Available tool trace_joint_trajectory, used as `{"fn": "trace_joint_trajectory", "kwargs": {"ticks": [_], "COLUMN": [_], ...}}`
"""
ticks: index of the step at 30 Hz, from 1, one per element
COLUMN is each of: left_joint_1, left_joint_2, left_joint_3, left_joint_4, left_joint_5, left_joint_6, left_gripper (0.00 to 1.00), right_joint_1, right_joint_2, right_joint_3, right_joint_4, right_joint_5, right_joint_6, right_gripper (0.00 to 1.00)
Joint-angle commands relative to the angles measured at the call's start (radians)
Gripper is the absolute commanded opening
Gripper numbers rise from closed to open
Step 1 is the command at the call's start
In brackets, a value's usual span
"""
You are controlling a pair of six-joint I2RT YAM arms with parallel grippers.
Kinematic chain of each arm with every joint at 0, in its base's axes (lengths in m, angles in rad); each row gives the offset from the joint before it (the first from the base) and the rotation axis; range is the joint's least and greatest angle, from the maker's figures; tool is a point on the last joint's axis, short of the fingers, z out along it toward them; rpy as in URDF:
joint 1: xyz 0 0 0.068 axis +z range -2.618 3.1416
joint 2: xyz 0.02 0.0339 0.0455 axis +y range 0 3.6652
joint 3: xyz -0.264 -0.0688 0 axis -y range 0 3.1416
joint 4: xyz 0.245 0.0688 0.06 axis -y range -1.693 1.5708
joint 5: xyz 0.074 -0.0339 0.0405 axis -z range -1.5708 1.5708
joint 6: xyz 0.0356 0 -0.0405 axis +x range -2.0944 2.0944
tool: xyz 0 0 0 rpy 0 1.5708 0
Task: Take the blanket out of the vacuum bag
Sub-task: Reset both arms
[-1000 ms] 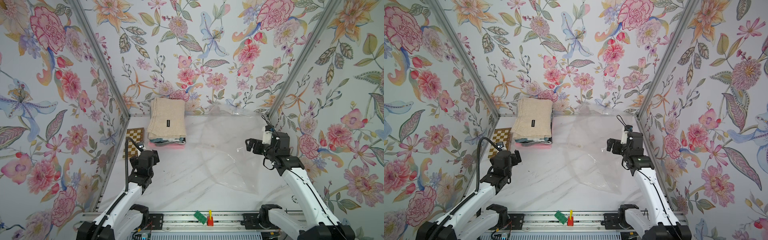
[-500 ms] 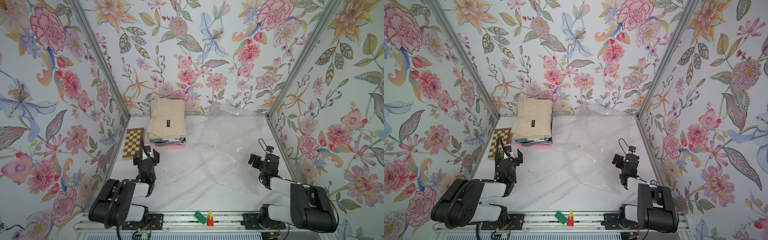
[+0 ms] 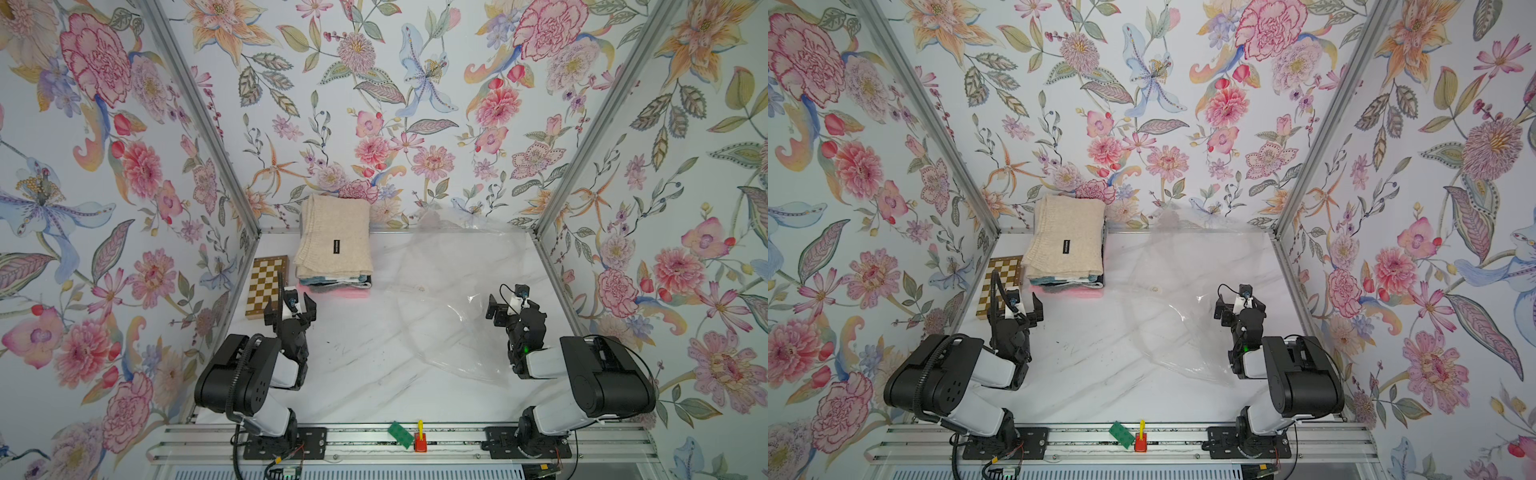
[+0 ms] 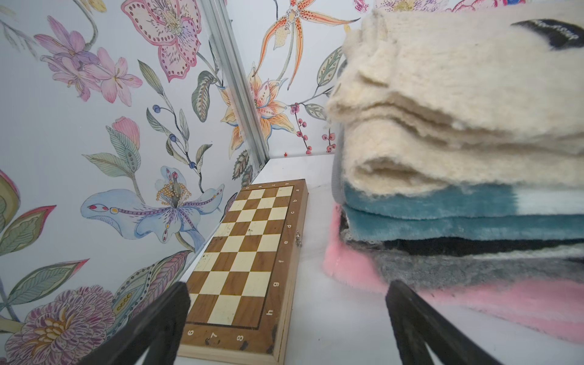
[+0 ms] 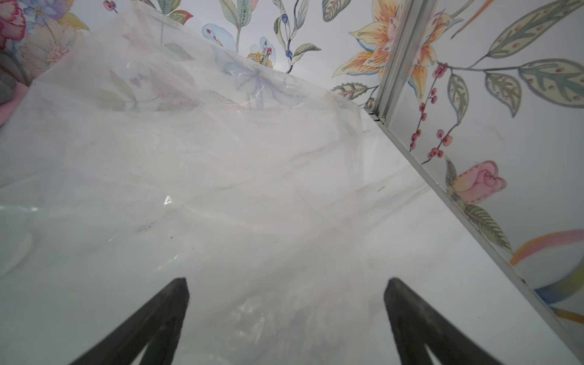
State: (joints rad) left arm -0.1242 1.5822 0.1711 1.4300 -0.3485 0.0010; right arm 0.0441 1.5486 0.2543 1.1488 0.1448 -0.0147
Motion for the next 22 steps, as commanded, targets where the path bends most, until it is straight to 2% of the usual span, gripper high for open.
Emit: {"fn": "trace_joint_trajectory", "kwargs": {"ticks": [1,17,21,22], "left_joint_1": [0.001,0.023,0.028,0.037], "left_joint_2": [0.01,0.005,0.0,-0.007], "left_joint_3": [0.005,0.036,0.018,-0.024], "left_joint_4": [0.03,-0.001,0.048,0.073], "left_joint_5": [-0.022,0.002,-0.042,-0.034], "left_joint_6": [-0.004,-0.025,-0.044,-0.06], "left_gripper": [0.99,1.0,0.99,1.0], "right_joint_1": [0.008,0.013,0.013,0.005], "right_joint_2": [0.003,0.003,0.001,-0.003], "right_joint_3": [0.02,0.019,0.009,-0.012], "right_joint_4": [0.001,0.003,0.018,0.052], "right_joint_5": [0.099,0.106,0.131,0.14], "right_joint_6": [0.014,0.01,0.022,0.036], "right_gripper": [0.99,0.99,0.99,0.99]}}
